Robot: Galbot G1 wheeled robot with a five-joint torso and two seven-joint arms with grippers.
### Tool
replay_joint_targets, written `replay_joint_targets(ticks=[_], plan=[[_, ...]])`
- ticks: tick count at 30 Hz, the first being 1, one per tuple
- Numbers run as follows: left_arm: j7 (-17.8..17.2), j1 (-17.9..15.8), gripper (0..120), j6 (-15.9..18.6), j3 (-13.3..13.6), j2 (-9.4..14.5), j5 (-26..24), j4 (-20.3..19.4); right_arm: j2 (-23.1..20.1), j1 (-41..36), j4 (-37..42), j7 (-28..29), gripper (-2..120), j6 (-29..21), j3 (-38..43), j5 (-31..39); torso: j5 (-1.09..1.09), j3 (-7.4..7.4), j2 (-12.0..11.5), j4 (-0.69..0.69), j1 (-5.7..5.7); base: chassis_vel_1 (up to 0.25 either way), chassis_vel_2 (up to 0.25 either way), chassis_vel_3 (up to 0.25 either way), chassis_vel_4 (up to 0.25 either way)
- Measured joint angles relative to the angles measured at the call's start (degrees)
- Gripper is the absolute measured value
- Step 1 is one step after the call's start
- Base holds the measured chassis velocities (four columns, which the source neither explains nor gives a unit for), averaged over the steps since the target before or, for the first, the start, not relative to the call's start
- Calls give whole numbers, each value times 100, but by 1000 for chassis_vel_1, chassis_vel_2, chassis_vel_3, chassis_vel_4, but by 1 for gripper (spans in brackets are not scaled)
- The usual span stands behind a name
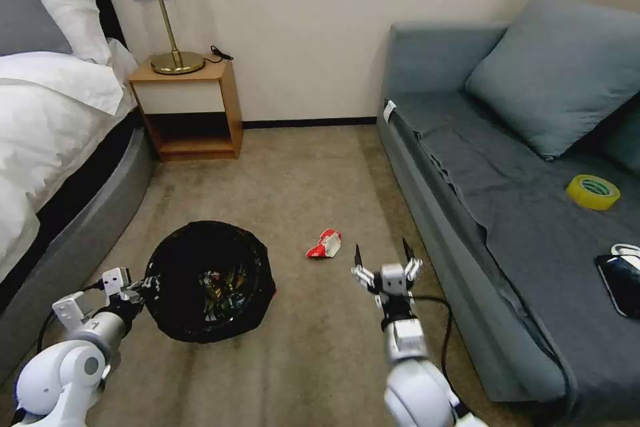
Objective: Pick up the trash bin, then pick up the garbage on the floor and place it into the trash bin.
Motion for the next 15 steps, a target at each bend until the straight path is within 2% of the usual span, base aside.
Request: replay_joint_targets(ticks=[6,15], plan=[[-6,23,3,0,1,-38,10,-54,59,-421,193,-148,100,206,237,-201,-1,0,0,1,0,0,0,0,0],[-14,31,3,-3,-36,10,-37,-70,66,-716,351,-171,100,192,192,-406,-1,0,0,1,0,0,0,0,0]])
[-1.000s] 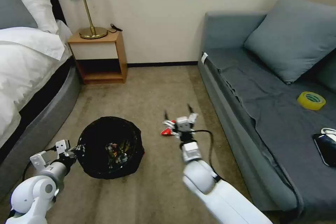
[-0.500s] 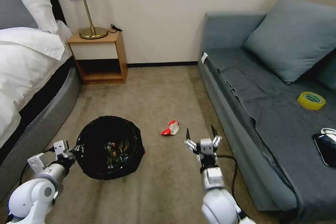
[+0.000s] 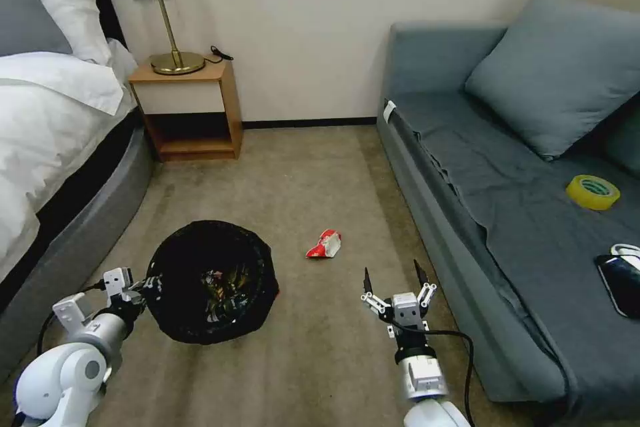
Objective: Pick up the trash bin, then pick up the garbage on the floor and place it into the trash bin.
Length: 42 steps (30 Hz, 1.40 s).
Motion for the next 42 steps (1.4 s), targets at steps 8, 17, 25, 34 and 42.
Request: replay_joint_targets(ticks=[8,17,25,34,42], plan=[[-11,28,3,-11,-44,38,-73,20,80,-127,-58,-30,100,26,-92,-224,0,0,0,0,0,0,0,0,0],[-2,114,3,-65,-139,19,-83,16,82,-191,-116,-90,100,66,-182,-269,0,0,0,0,0,0,0,0,0],[2,123,3,-80,-153,18,-87,18,55,-200,-119,-127,100,125,-157,-266,0,0,0,1,0,-7,4,3,-4],[9,129,3,-86,-175,17,-96,17,67,-274,-149,-150,100,168,-146,-343,0,0,0,0,-1,-126,128,138,-124],[24,142,3,-104,-197,17,-104,17,82,-270,-210,-167,100,214,-143,-407,0,1,0,0,0,-202,201,189,-202]])
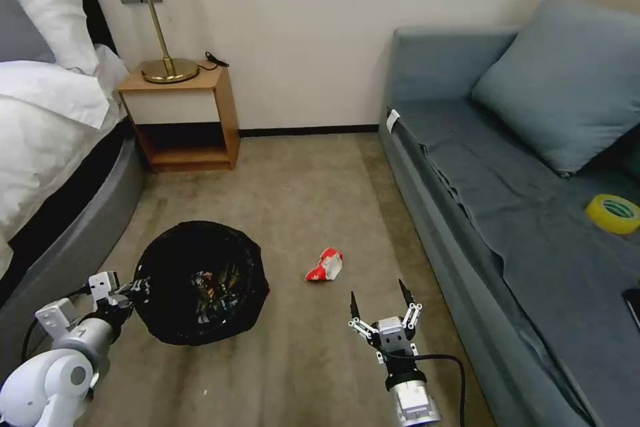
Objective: Pick up the trash bin, then pick up the garbage on the floor and place it into the trash bin.
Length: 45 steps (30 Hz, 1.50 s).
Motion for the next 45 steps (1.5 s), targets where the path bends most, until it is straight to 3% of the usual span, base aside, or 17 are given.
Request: replay_joint_targets(ticks=[17,27,31,32,35,36,40,41,44,45], plan=[[30,39,3,-56,-54,-14,-11,41,18,120,-208,-21,100,134,-66,-28,-1,0,0,0,0,-187,191,191,-185],[46,23,3,-73,-75,-25,-19,93,-82,549,-435,-190,100,228,-312,301,0,0,0,1,0,-25,25,30,-37],[94,31,3,-138,-43,-112,92,91,-223,1229,-681,-164,100,-447,-997,1508,0,0,-1,0,0,0,0,0,0],[94,31,3,-138,-43,-112,92,91,-223,1229,-681,-164,100,-447,-997,1508,0,0,-1,0,0,0,0,0,0],[139,57,3,-179,-45,-181,127,2,-525,2182,-941,368,100,-1437,-1968,3214,0,-1,0,-1,0,0,0,0,0],[139,57,3,-179,-45,-181,127,2,-525,2182,-941,368,100,-1437,-1968,3214,0,-1,0,-1,0,0,0,0,0],[205,39,3,-273,-149,-277,130,78,-420,3468,-1400,1214,100,-2068,-2825,5082,0,0,-1,1,0,0,0,0,0],[205,39,3,-273,-149,-277,130,78,-420,3468,-1400,1214,100,-2068,-2825,5082,0,0,-1,1,0,0,0,0,0],[258,27,3,-336,-224,-304,83,169,-204,4283,-1800,1862,100,-2736,-3206,6524,-1,0,-1,1,0,0,0,0,0],[258,27,3,-336,-224,-304,83,169,-204,4283,-1800,1862,100,-2736,-3206,6524,-1,0,-1,1,0,0,0,0,0]])
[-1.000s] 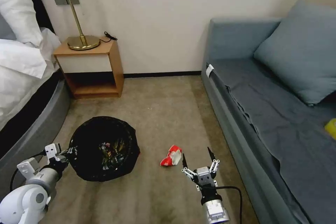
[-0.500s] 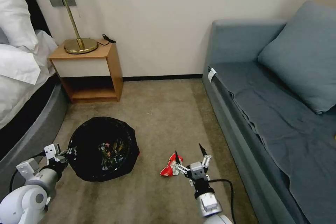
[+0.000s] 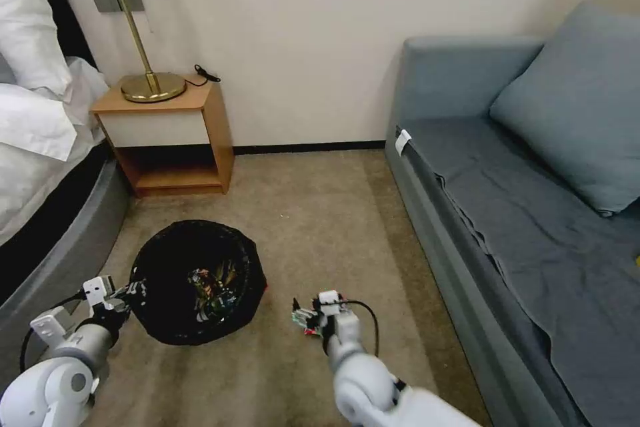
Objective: Pick up the trash bin, then pick up the garbage on the floor and place it into the trash bin.
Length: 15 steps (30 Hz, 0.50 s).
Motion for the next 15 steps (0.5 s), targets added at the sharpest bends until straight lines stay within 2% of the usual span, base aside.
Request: replay_joint_targets(ticks=[2,3,4,5,8,12,15], plan=[[8,-20,3,-15,-40,7,-37,54,87,313,-145,361,100,-360,-69,545,0,0,0,0,0,0,0,0,0],[20,-41,3,-40,-76,45,-73,124,183,670,-319,803,100,-716,-140,1245,-1,0,0,0,0,0,0,0,0],[29,-50,3,-53,-97,83,-99,163,241,860,-441,1023,100,-853,-161,1599,-1,0,0,0,0,0,0,0,0],[29,-50,3,-53,-97,83,-99,163,241,860,-441,1023,100,-853,-161,1599,-1,0,0,0,0,0,0,0,0],[55,-76,3,-78,-153,209,-183,265,420,1224,-814,1624,100,-1199,-157,2577,0,0,0,0,0,0,0,0,0],[69,-90,3,-84,-173,308,-248,323,529,1322,-1081,1914,100,-1397,-75,3073,0,0,0,0,0,0,0,0,0],[78,-104,3,-90,-174,372,-289,350,582,1345,-1352,1949,100,-1482,-36,3141,0,0,0,-1,0,0,0,0,0]])
